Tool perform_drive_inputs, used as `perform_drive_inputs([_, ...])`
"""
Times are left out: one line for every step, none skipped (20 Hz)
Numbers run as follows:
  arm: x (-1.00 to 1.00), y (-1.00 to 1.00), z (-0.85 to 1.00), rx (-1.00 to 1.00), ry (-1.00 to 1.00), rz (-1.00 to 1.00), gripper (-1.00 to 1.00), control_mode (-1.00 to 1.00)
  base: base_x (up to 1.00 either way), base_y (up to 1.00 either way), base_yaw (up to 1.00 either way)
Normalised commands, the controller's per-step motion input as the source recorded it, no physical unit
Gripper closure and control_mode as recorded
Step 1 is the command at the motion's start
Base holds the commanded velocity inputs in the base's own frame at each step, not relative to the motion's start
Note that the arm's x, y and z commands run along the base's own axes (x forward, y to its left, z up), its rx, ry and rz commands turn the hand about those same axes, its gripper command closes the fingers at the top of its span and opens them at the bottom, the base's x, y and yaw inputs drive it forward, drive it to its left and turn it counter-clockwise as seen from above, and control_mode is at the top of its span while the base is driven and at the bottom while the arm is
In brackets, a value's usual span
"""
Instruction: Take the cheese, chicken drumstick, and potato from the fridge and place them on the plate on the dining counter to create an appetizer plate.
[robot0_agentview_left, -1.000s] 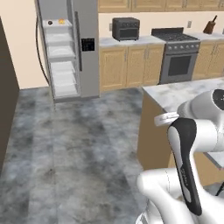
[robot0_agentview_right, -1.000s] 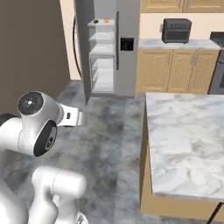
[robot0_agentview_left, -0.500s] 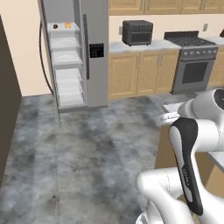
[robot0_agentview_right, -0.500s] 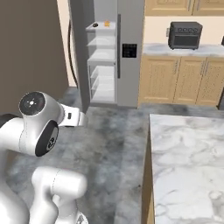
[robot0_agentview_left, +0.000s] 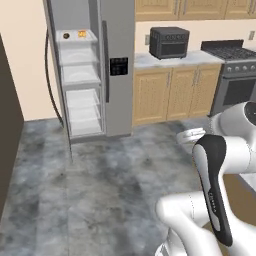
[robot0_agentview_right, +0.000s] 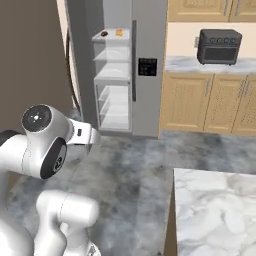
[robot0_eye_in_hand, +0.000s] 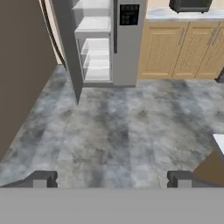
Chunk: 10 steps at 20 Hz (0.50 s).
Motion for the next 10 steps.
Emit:
perform_drive_inputs([0.00,0.00,0.00,0.00,0.00,0.00,-1.00,1.00,1.00,0.18,0.00])
perform_drive_inputs([0.00,0.00,0.00,0.00,0.00,0.00,-1.00,1.00,1.00,0.21,0.00])
perform_drive_inputs([0.00,0.00,0.00,0.00,0.00,0.00,-1.00,1.00,1.00,0.26,0.00])
perform_drive_inputs([0.00,0.00,0.00,0.00,0.00,0.00,-1.00,1.00,1.00,0.30,0.00])
perform_drive_inputs([0.00,0.00,0.00,0.00,0.00,0.00,-1.00,1.00,1.00,0.34,0.00])
perform_drive_inputs([0.00,0.00,0.00,0.00,0.00,0.00,-1.00,1.00,1.00,0.38,0.00])
perform_drive_inputs([0.00,0.00,0.00,0.00,0.00,0.00,-1.00,1.00,1.00,0.44,0.00])
perform_drive_inputs([0.00,0.00,0.00,0.00,0.00,0.00,-1.00,1.00,1.00,0.44,0.00])
perform_drive_inputs([0.00,0.00,0.00,0.00,0.00,0.00,-1.00,1.00,1.00,0.44,0.00])
perform_drive_inputs([0.00,0.00,0.00,0.00,0.00,0.00,-1.00,1.00,1.00,0.46,0.00])
